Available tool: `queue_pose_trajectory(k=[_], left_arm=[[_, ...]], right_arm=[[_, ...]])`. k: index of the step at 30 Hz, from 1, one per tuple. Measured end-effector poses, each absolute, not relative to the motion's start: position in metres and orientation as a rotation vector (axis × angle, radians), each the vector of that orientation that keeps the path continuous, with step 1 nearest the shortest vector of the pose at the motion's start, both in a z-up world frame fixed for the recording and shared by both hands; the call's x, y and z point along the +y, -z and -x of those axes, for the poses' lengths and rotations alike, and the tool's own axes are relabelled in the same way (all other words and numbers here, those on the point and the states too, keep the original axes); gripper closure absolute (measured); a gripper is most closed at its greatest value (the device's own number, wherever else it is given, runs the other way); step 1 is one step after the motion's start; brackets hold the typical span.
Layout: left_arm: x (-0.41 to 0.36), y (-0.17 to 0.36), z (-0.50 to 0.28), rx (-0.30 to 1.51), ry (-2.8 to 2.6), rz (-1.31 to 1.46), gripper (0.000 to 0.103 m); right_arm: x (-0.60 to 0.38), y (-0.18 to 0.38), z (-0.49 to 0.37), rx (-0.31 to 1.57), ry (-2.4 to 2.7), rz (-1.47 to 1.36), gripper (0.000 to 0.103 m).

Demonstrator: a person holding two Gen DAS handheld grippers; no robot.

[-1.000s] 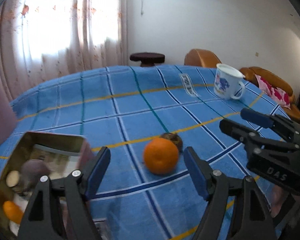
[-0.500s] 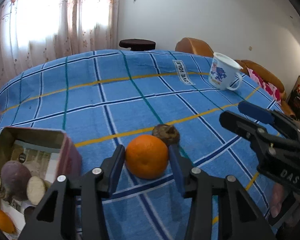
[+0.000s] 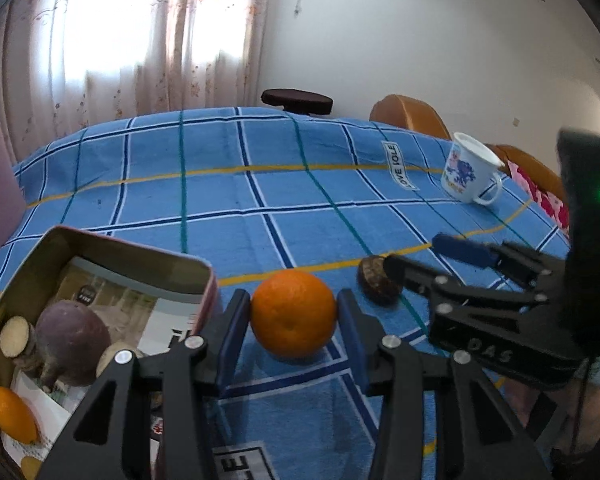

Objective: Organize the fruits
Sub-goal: 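Grasp the last orange with the left gripper while the right grasps the brown dried fruit, then lift the orange with the left gripper while the right lifts the brown fruit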

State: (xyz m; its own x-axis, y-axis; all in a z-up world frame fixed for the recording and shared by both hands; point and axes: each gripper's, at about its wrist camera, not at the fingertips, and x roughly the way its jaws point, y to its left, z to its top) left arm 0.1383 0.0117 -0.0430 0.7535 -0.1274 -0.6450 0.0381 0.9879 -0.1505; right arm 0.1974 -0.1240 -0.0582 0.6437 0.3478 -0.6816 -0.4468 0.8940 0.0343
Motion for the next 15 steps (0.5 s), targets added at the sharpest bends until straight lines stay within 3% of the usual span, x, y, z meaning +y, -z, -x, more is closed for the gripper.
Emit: queue_pose_trajectory(k=[4,7,15], left_arm=[[0.012,0.042,-0.138,0.7,0.08,0.134,0.057],[0.013,0.042,-0.137,0.696,0.079,0.139,0.057],[0.016,0.039,-0.133,0.664,0.076,0.144,0.057]], right_arm=[[-0.11,0.065,-0.202,0.787,-0.474,0.205,0.043],[-0.104,0.072,-0.207,0.84,-0.496,0.226,0.062],[-0.112,0.061,-0.195,0.768,-0.528,0.186,0.062]])
